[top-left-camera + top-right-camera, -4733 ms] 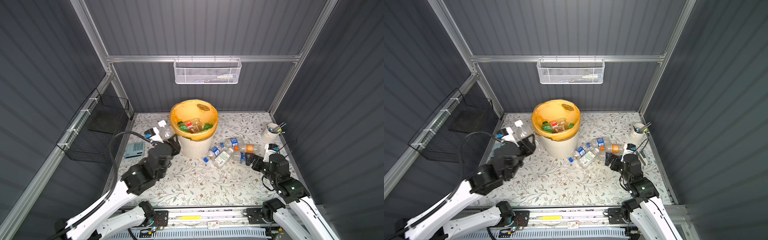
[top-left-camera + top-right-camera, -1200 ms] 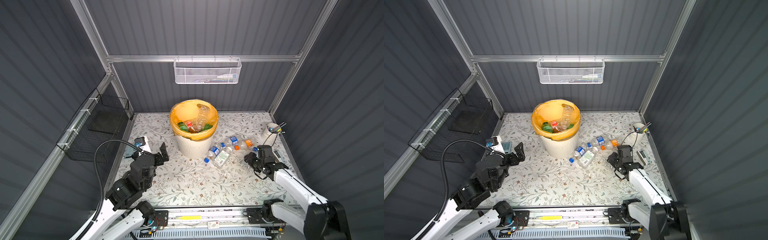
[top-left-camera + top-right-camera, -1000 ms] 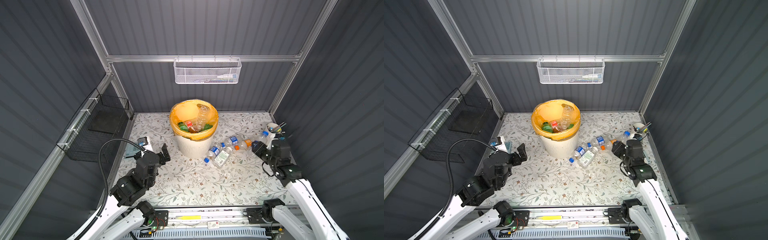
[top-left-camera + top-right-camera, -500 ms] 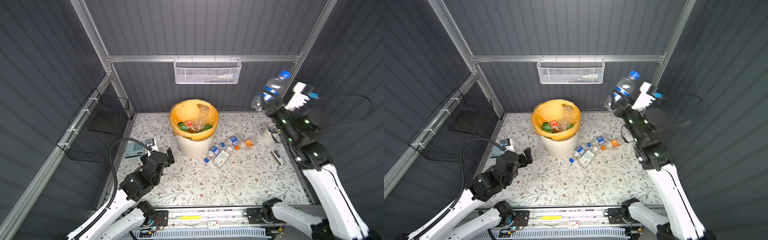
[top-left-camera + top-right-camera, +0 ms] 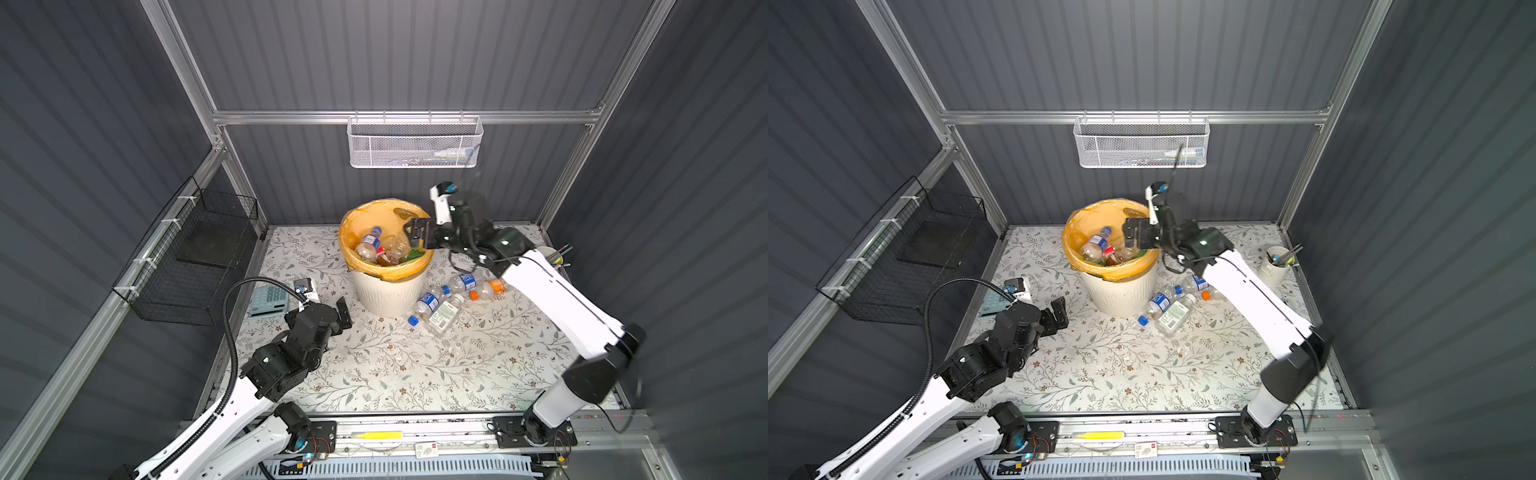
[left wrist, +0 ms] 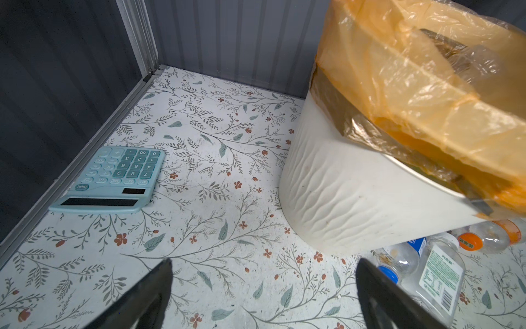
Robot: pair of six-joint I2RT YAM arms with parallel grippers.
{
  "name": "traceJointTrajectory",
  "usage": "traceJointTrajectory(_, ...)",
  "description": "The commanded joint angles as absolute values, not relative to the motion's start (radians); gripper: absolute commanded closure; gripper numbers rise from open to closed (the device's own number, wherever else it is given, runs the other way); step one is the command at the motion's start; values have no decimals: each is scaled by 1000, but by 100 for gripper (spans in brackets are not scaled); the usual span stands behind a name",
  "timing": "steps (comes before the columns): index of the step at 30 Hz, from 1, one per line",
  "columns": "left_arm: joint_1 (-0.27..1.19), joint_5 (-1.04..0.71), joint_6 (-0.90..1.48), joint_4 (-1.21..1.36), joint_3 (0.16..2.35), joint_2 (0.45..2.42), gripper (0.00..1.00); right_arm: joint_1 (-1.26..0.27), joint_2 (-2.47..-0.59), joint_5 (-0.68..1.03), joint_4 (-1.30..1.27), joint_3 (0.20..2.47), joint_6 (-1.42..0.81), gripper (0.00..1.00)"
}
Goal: Throw the plastic bottles in the bin
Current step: 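Carry the Pepsi bottle over the bin and open the right gripper, then lower the right gripper onto the orange-labelled bottle and close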
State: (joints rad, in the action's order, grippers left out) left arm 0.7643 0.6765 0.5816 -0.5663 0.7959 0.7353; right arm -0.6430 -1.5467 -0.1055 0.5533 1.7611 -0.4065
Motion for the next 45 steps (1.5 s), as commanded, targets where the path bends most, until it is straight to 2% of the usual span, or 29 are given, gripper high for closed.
traceJointTrajectory(1, 764, 632, 538, -566, 823, 736, 0, -621, -1364, -258, 428, 1672, -405, 1)
traceJointTrajectory(4, 764, 594, 500, -536, 828, 758, 0, -574, -1259, -283, 431, 1538, -432, 1)
traceJointTrajectory(13, 764, 571, 488, -502, 799, 759, 0, -420, -1017, -297, 501, 1007, -697, 1)
traceJointTrajectory(18, 764, 565, 482, -516, 794, 768, 0, -280, -984, -158, 406, 771, -804, 1)
traceJointTrajectory(26, 764, 567, 485, -504, 774, 782, 0, -117, -1111, -62, 304, 716, -834, 1)
traceJointTrajectory(31, 764, 571, 480, -511, 776, 795, 0, -38, -1261, 12, 210, 746, -870, 1)
traceJointTrajectory(36, 764, 583, 479, -517, 772, 788, 0, -3, -1417, 45, 195, 825, -887, 1)
traceJointTrajectory(45, 764, 591, 482, -523, 762, 777, 0, 5, -1555, 58, 156, 887, -919, 1)
